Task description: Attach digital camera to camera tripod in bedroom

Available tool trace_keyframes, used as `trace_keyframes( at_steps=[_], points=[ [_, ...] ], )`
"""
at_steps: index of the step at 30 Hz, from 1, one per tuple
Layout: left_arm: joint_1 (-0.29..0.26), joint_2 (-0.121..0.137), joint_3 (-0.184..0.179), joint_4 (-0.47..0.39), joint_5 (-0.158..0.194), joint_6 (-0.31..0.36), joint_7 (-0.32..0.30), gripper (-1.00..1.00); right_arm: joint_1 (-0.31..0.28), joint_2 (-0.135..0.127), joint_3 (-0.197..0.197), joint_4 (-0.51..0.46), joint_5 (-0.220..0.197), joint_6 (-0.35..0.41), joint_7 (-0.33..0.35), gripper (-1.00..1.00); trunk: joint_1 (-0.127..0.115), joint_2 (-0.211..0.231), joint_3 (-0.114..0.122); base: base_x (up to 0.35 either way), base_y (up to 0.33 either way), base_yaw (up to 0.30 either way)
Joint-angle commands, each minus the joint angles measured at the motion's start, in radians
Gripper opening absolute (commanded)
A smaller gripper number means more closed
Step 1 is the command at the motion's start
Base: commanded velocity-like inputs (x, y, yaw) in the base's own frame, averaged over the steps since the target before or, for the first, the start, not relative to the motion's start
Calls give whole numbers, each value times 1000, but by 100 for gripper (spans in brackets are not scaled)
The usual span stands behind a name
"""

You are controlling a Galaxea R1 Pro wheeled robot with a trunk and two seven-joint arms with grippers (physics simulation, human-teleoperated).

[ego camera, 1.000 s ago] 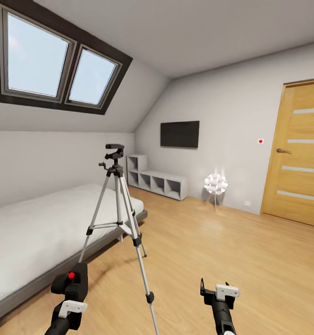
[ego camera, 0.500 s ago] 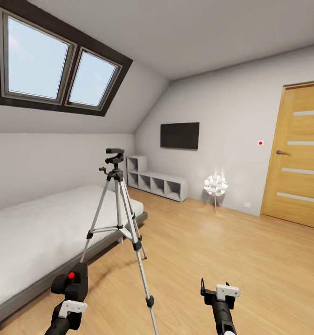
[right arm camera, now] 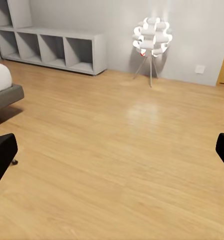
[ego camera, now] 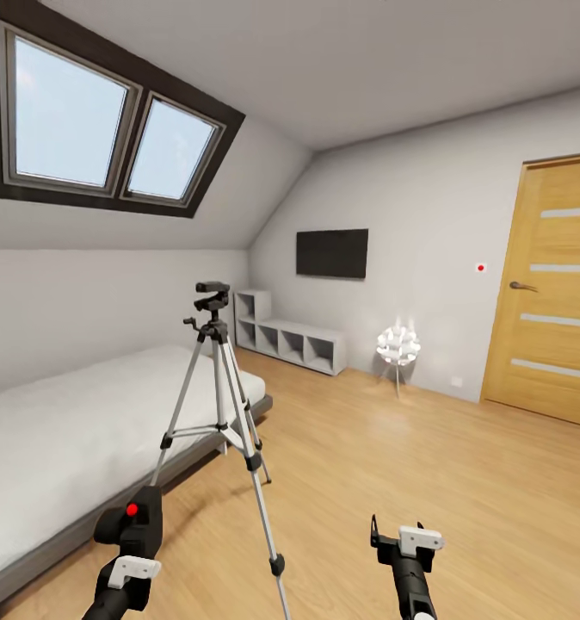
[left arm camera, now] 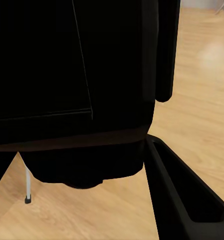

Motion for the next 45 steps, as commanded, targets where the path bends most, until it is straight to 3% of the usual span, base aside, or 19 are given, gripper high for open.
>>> trace_keyframes(
  at_steps=[1, 45],
  points=[
    [-1, 0, -5, 3, 9, -4, -7, -100, 0, 0, 1, 1, 4, -2, -6, 100, -4, 6, 2, 0, 0, 0],
    [-1, -2, -5, 3, 9, -2, -6, -100, -1, 2, 1, 1, 4, -1, -6, 100, -173, 314, 140, 0, 0, 0]
  ],
)
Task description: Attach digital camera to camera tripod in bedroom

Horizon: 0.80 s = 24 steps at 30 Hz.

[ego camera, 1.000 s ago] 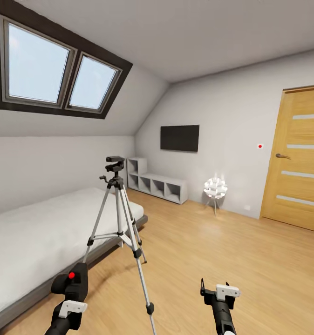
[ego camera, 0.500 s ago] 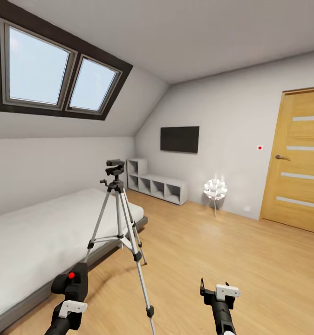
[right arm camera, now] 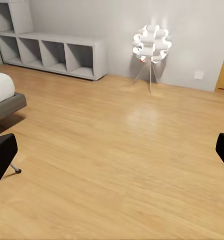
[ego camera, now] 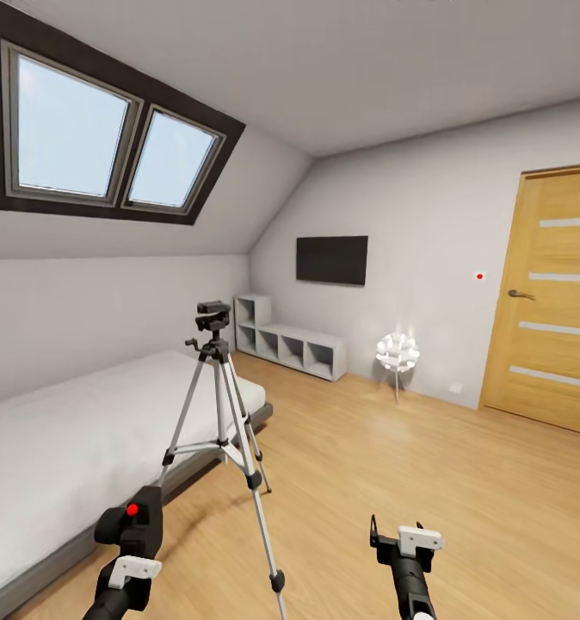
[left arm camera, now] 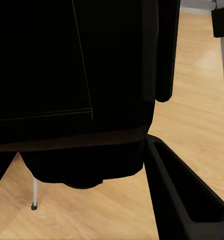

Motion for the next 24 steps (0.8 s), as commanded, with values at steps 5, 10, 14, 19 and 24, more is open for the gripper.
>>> trace_keyframes(
  at_steps=[5, 10, 14, 19, 24],
  points=[
    [-2, 0, -5, 3, 9, -4, -7, -100, -1, -1, 1, 1, 4, -2, -6, 100, -19, 34, 14, 0, 0, 0],
    [-2, 0, -5, 3, 9, -4, -7, -100, -1, -1, 1, 1, 4, -2, -6, 100, -38, 69, 30, 0, 0, 0],
    [-2, 0, -5, 3, 9, -4, -7, -100, -1, -1, 1, 1, 4, -3, -6, 100, -54, 97, 43, 0, 0, 0],
    [-2, -1, -5, 3, 9, -4, -7, -100, -1, -1, 1, 1, 4, -3, -6, 100, -73, 132, 58, 0, 0, 0],
    [-2, 0, -5, 3, 9, -4, -7, -100, -1, -1, 1, 1, 4, -3, -6, 100, -92, 167, 74, 0, 0, 0]
  ],
)
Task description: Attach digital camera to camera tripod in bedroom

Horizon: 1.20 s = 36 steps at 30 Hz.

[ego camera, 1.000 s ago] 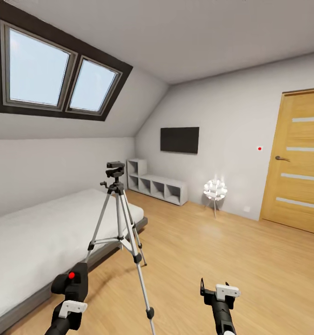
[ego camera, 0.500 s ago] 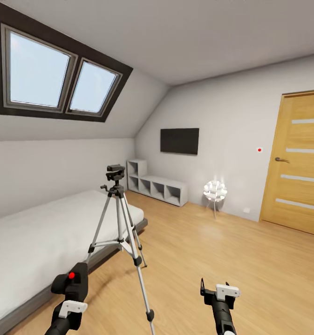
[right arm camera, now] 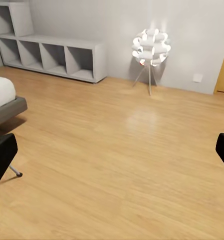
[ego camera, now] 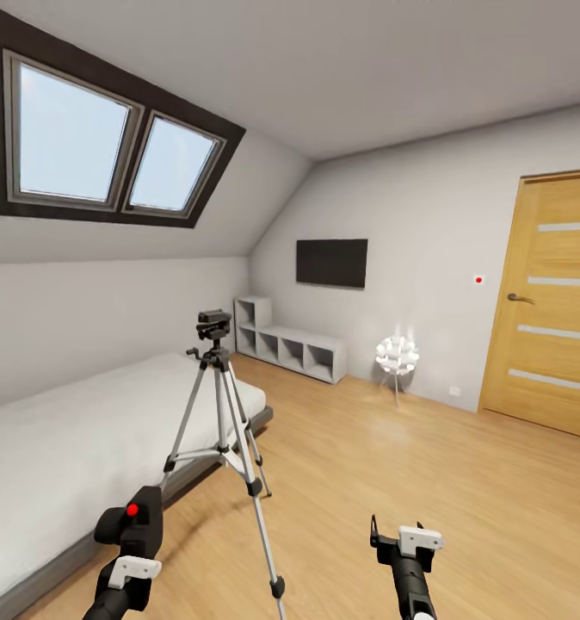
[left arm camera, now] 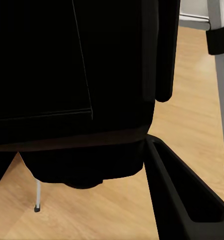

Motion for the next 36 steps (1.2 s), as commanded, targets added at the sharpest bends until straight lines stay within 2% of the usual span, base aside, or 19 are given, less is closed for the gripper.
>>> trace_keyframes(
  at_steps=[1, 36],
  points=[
    [-2, -1, -5, 3, 9, -4, -7, -100, -1, 0, 1, 1, 4, -2, -6, 100, -4, 6, 2, 0, 0, 0],
    [-2, 0, -5, 3, 9, -4, -7, -100, -1, 2, 1, 1, 4, -2, -6, 100, -138, 251, 111, 0, 0, 0]
  ],
)
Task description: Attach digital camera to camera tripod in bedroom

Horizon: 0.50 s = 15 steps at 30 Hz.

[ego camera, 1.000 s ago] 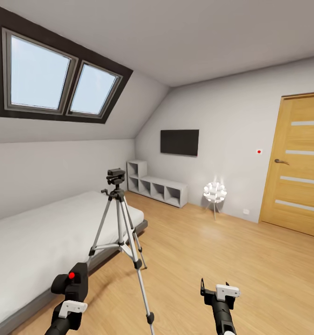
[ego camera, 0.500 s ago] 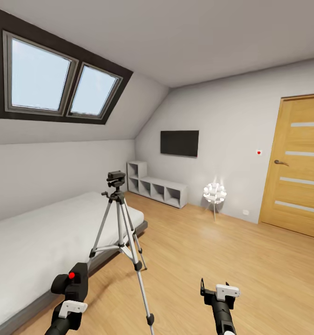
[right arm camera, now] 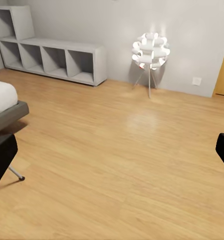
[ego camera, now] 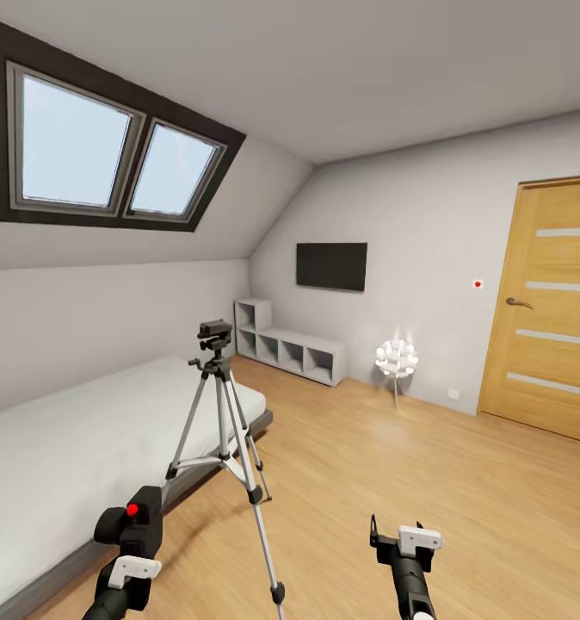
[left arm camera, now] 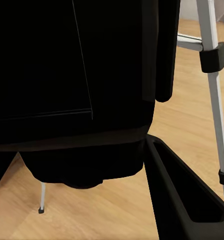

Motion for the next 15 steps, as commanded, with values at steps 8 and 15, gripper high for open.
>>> trace_keyframes(
  at_steps=[8, 15],
  points=[
    [-1, -1, -5, 3, 9, -4, -7, -100, -1, 0, 1, 1, 4, -2, -6, 100, -30, 56, 25, 0, 0, 0],
    [-1, 0, -5, 3, 9, -4, -7, -100, 0, 0, 1, 1, 4, -2, -6, 100, -57, 105, 47, 0, 0, 0]
  ],
)
